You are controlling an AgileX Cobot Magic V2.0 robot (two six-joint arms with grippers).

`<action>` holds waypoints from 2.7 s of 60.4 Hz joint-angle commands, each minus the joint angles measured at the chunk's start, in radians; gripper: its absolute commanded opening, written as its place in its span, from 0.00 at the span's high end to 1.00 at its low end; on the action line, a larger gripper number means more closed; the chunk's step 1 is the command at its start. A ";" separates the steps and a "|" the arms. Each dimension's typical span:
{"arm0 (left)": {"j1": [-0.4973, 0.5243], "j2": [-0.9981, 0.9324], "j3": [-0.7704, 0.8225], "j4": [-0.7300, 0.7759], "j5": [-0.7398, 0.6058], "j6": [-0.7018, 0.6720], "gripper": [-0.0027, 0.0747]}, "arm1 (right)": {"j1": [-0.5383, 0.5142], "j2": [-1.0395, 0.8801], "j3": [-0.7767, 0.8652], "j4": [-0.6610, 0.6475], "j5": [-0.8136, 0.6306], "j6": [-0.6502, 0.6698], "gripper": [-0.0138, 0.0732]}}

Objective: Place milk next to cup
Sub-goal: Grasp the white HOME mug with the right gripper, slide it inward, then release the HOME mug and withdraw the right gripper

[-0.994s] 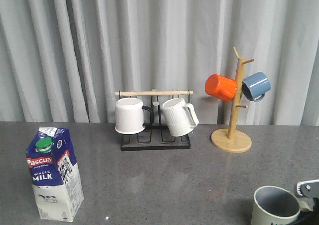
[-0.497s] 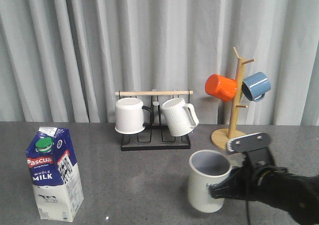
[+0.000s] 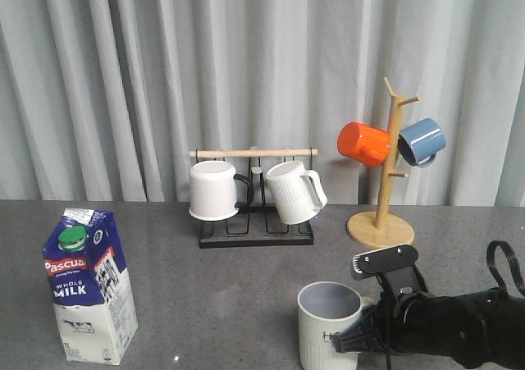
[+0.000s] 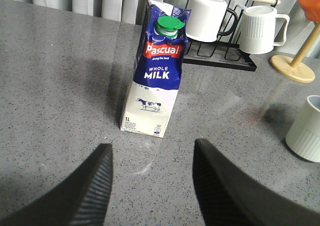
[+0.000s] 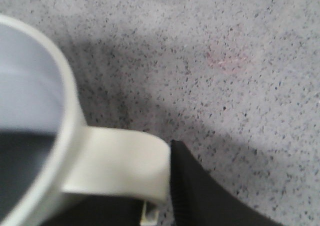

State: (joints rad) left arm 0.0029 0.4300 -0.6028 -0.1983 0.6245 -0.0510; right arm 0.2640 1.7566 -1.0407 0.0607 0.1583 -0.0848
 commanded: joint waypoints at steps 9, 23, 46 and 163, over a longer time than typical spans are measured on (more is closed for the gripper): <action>-0.007 0.013 -0.031 -0.010 -0.060 0.001 0.49 | -0.002 -0.062 -0.031 -0.002 -0.004 0.003 0.46; -0.007 0.013 -0.031 -0.010 -0.054 0.001 0.49 | -0.002 -0.119 -0.031 -0.004 0.068 0.002 0.45; -0.007 0.013 -0.031 -0.010 -0.020 0.001 0.49 | -0.002 -0.250 -0.031 0.009 0.331 0.002 0.45; -0.007 0.517 -0.694 -0.092 0.425 0.100 0.26 | -0.003 -1.217 0.565 0.254 0.407 -0.362 0.85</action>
State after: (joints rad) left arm 0.0029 0.9306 -1.2324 -0.2600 1.0827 0.0383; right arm 0.2640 0.5393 -0.4499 0.3066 0.6301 -0.4446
